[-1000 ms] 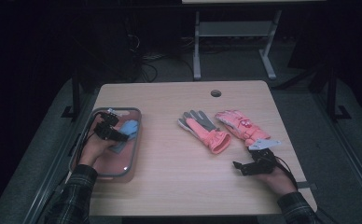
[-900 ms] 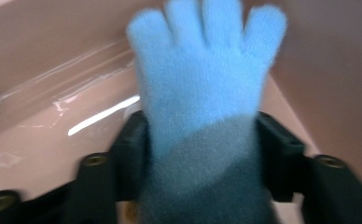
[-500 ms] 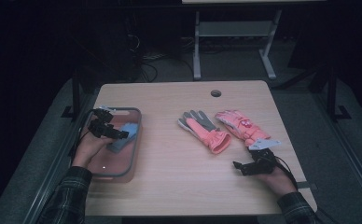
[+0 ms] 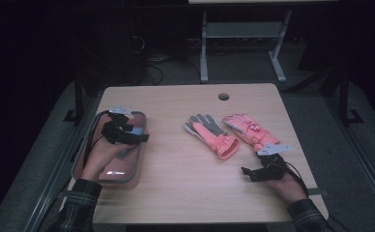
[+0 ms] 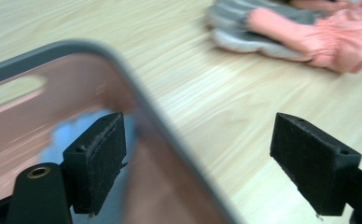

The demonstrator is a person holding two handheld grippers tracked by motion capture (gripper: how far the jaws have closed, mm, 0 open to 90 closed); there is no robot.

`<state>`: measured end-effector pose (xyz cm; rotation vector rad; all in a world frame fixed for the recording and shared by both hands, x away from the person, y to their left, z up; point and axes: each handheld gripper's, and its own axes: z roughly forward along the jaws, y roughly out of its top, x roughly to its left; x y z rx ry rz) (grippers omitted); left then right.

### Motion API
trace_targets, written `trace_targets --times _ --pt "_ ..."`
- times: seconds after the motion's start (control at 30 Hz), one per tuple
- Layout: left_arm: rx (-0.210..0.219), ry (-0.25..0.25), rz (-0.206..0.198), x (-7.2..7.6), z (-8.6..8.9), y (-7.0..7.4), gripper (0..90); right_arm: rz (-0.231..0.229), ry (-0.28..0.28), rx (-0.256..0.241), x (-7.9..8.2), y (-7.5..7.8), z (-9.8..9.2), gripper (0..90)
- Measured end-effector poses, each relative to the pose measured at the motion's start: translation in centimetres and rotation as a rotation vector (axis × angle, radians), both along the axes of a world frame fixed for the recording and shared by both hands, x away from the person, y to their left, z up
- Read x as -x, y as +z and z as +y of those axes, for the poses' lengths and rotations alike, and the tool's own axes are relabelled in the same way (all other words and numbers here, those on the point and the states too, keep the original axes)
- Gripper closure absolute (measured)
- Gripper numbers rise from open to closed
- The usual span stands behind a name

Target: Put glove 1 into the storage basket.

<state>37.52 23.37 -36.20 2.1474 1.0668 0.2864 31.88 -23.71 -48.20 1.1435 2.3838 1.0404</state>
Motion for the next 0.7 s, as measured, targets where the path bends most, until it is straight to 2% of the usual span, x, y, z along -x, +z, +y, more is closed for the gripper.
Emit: trace_targets --times 0.07,0.13,0.17,0.2,0.23,0.27,0.4,0.53,0.57,0.7 --pt "0.005 -0.010 -0.005 0.3 -0.6 0.0 16.9 0.000 0.000 0.000 0.0 0.0 0.0 11.8" --pt "0.009 -0.040 -0.013 1.1 -2.3 0.0 16.6 0.000 -0.001 -0.001 0.0 0.0 0.0 11.8" --pt "0.009 -0.040 -0.013 1.1 -2.3 0.0 16.5 -0.004 -0.002 0.001 0.0 0.0 0.0 11.8" --pt "0.012 -0.057 -0.016 1.5 -3.3 -0.2 16.1 -0.001 -0.005 0.000 0.0 0.0 0.0 11.8" --pt "0.012 -0.057 -0.016 1.5 -3.3 -0.2 15.9 -0.001 -0.006 0.000 0.0 0.0 0.1 11.8" --pt "0.014 -0.077 -0.016 2.0 -4.3 -0.5 15.9 -0.001 -0.006 0.000 0.0 0.0 0.1 11.8" --pt "0.025 -0.114 -0.007 2.9 -6.2 -1.5 15.2 -0.001 -0.007 -0.001 0.0 0.0 0.1 11.8" --pt "0.015 -0.145 -0.007 3.6 -7.5 -2.2 14.7 -0.001 -0.007 -0.001 0.0 0.0 0.1 11.8" --pt "0.003 -0.156 -0.014 4.0 -8.3 -2.8 14.6 -0.002 -0.007 0.000 0.0 0.0 0.1 11.8" --pt "-0.023 -0.179 -0.003 4.8 -9.5 -4.4 14.5 -0.002 -0.012 0.001 0.0 0.0 0.1 11.9"
